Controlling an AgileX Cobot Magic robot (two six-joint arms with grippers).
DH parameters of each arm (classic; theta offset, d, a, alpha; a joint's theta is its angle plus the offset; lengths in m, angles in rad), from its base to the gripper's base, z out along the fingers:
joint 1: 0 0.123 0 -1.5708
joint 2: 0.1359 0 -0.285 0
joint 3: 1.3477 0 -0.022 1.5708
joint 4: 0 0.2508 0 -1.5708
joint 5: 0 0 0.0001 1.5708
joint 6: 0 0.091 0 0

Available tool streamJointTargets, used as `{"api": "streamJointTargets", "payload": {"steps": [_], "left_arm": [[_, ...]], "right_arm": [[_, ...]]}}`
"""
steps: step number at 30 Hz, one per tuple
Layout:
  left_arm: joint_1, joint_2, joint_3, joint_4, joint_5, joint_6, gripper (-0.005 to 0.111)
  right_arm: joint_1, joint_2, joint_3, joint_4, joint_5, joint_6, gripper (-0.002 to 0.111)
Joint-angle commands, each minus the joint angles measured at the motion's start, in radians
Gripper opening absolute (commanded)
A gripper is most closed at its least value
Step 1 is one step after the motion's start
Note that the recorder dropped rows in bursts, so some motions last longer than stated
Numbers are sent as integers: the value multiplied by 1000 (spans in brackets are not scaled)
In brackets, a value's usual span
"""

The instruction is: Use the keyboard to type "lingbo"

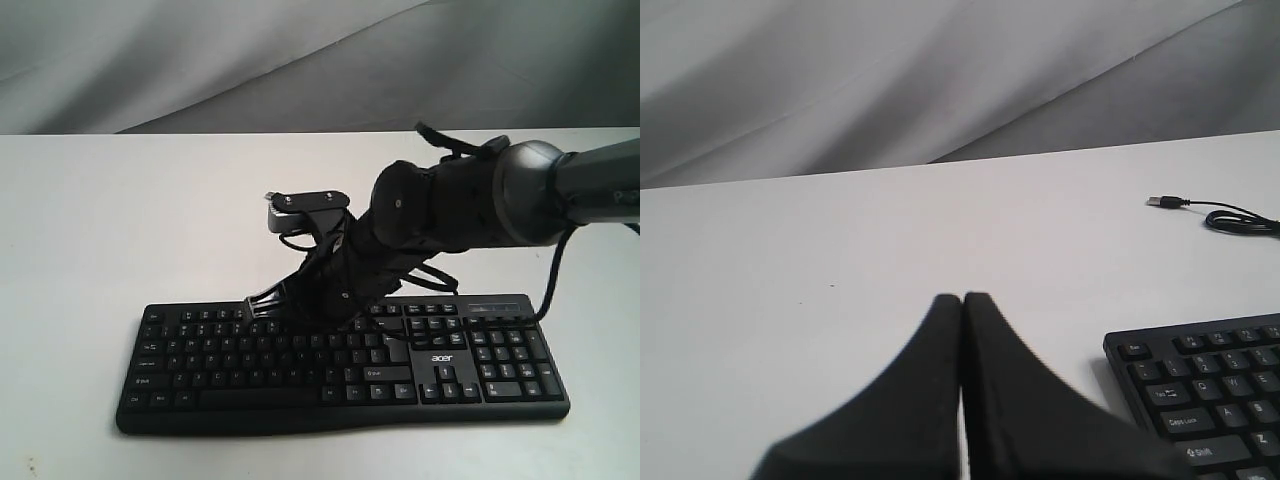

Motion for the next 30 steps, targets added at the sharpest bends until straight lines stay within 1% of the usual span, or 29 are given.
{"api": "streamJointTargets", "payload": {"steps": [1,10,14,17,21,30], "left_arm": [[2,-3,4,-8,-5,-4,1],[2,-3,4,-8,-5,-4,1],[2,-3,4,-8,-5,-4,1],[2,-3,4,-8,-5,-4,1],[2,-3,4,-8,-5,-4,1],[2,-3,4,-8,-5,-4,1]], "right_arm": [[2,-61,-5,-11,12,-4,0],[91,-74,-3,-52,17,-2,0],[93,-72,32,-52,-2,32,0],[93,-72,33,-52,2,29,0],[125,-72,33,-55,-2,10,0],[125,-19,33,-52,-11,15,0]]}}
